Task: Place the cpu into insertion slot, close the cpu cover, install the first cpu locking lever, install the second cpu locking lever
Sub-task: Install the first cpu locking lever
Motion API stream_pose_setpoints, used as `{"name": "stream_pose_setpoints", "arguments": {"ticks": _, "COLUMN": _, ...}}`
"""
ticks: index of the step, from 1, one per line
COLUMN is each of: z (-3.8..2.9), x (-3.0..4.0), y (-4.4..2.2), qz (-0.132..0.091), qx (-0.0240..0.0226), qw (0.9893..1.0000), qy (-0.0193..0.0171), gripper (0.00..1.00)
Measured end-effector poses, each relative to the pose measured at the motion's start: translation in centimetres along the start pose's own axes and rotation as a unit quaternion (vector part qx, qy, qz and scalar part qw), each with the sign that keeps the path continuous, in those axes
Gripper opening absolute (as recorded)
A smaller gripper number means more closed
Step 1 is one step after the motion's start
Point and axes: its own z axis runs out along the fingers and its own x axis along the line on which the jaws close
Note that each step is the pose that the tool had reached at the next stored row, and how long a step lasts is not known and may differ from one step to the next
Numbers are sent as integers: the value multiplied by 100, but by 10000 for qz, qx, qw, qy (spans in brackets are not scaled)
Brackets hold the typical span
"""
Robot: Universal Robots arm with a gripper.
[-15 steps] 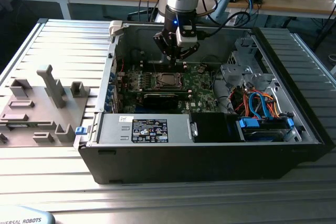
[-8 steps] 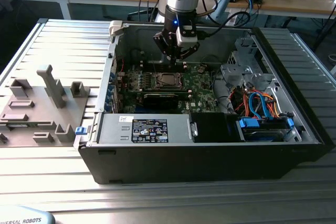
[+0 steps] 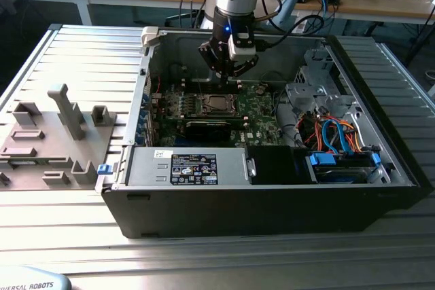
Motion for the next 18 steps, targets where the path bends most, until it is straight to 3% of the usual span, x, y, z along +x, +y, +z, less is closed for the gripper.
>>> {"name": "stream_pose_setpoints", "arguments": {"ticks": 18, "z": 0, "x": 0, "y": 0, "qz": -52, "qx": 0, "qw": 10000, "qy": -3, "gripper": 11}}
